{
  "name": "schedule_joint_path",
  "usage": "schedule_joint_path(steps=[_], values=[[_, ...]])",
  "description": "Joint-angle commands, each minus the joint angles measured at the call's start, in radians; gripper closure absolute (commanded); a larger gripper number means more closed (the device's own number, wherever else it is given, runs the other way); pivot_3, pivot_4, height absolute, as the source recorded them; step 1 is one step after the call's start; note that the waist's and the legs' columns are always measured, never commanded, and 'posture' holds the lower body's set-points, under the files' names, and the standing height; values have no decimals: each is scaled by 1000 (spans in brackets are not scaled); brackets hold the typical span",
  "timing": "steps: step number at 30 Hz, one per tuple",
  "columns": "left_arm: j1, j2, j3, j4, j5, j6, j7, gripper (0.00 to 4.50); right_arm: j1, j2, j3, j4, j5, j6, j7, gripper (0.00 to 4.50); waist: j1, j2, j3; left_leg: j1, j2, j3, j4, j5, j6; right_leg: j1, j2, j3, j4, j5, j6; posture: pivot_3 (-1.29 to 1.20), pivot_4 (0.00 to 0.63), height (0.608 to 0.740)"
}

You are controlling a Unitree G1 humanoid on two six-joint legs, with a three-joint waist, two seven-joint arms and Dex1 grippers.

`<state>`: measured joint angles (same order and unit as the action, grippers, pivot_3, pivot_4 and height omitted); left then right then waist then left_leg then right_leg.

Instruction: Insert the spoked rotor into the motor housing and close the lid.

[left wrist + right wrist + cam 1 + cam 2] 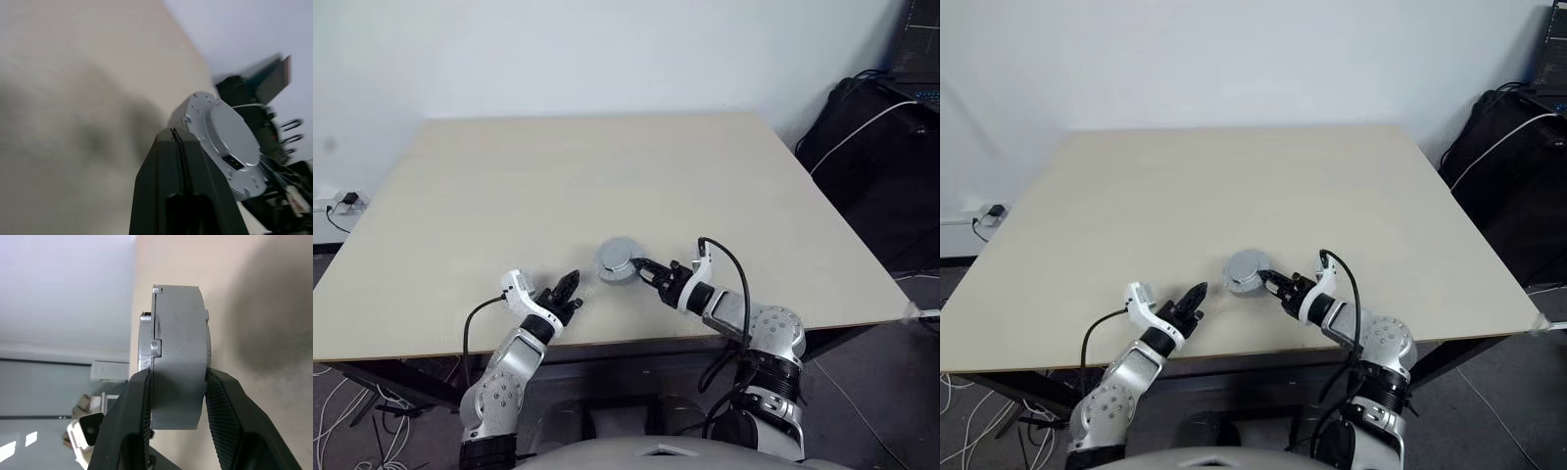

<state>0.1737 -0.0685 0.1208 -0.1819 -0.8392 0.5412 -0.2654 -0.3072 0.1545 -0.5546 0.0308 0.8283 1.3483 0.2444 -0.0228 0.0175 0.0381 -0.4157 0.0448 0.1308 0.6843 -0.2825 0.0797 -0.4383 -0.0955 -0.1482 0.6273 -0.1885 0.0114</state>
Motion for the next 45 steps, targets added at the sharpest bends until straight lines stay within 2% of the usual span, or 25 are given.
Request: schedule_joint_path(steps=[1,5,10,12,16,21,33,39,42,45], values=[[51,-153,-21,-64,-169,8,-16,3602,-38,30,15,-48,83,-25,6,3205,-1,0,0,0,0,0,0,1,1,2,0,0,0,0,0,0,0,740],[93,-172,-29,-79,-353,3,-12,2224,-42,24,22,-49,112,-38,-3,3205,-2,0,0,0,0,0,0,2,3,2,0,0,0,0,0,0,0,740],[158,-179,-85,-82,-477,-21,7,497,-47,15,32,-47,144,-50,-22,3205,-3,0,0,0,0,1,0,1,1,3,0,1,0,0,0,0,0,740],[168,-174,-105,-74,-512,-24,9,0,-48,13,39,-47,154,-48,-25,3205,-1,-1,1,0,0,0,0,0,-1,2,0,0,0,0,0,0,0,740],[160,-162,-121,-39,-600,0,21,0,-46,8,66,-54,184,-27,-23,3205,-4,0,1,1,0,0,0,0,-1,1,0,0,0,0,0,0,0,740],[153,-146,-145,-25,-637,-1,5,0,-29,-2,89,-69,227,15,-37,3205,-4,0,1,1,0,1,0,1,1,4,1,0,0,0,0,0,0,740],[153,-134,-182,-13,-655,-9,-21,0,27,-28,144,-128,340,143,-54,3205,-3,0,1,2,0,0,1,0,-1,5,1,0,0,0,-1,0,0,740],[157,-139,-184,-10,-649,-21,-27,0,44,-39,139,-134,365,139,-82,3205,-3,0,1,2,0,0,1,0,-1,5,1,0,0,0,0,0,0,740],[159,-141,-183,-11,-649,-27,-33,567,45,-48,131,-130,367,132,-89,3205,-3,0,1,2,0,0,1,-1,-1,6,1,0,0,0,0,0,0,740],[163,-139,-187,-13,-650,-30,-38,1585,54,-52,135,-134,374,130,-93,3205,-3,0,1,2,0,0,1,-1,-1,5,1,0,0,0,0,0,0,740]])
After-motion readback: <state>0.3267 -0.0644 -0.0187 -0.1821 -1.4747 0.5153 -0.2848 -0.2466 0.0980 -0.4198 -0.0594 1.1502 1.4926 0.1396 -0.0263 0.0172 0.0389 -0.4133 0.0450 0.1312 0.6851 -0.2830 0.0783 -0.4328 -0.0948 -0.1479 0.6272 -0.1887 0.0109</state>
